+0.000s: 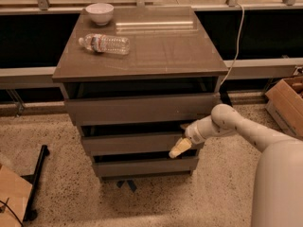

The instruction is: Open middle drawer

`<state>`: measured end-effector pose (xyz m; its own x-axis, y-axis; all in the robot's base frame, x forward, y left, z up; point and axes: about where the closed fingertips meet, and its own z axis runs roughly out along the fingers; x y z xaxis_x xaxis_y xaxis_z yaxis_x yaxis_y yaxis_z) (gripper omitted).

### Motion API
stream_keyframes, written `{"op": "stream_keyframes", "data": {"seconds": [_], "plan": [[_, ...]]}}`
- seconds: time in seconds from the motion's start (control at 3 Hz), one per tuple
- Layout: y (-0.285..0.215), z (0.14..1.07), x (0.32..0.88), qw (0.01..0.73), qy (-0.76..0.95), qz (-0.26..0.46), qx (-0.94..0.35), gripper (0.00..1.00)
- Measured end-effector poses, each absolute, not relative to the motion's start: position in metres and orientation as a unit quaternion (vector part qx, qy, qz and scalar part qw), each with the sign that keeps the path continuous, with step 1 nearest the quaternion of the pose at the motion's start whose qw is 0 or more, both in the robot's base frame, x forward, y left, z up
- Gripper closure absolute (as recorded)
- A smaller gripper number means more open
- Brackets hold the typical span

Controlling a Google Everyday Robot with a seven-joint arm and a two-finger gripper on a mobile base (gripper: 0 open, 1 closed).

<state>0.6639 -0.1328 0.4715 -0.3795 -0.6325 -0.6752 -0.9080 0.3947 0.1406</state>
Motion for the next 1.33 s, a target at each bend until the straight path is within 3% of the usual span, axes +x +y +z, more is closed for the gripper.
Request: {"op": "stream_keyframes", "data": {"seconds": [0.33,0.67,1.33], "plan": [[-0.126,0.454,0.668,0.262,0.789,0.273,-0.484,0.0],[-0.123,0.44,0.65,0.241,0.795,0.294,-0.473,0.18],[-0.123,0.453,0.65,0.242,0.795,0.294,-0.473,0.65]]}}
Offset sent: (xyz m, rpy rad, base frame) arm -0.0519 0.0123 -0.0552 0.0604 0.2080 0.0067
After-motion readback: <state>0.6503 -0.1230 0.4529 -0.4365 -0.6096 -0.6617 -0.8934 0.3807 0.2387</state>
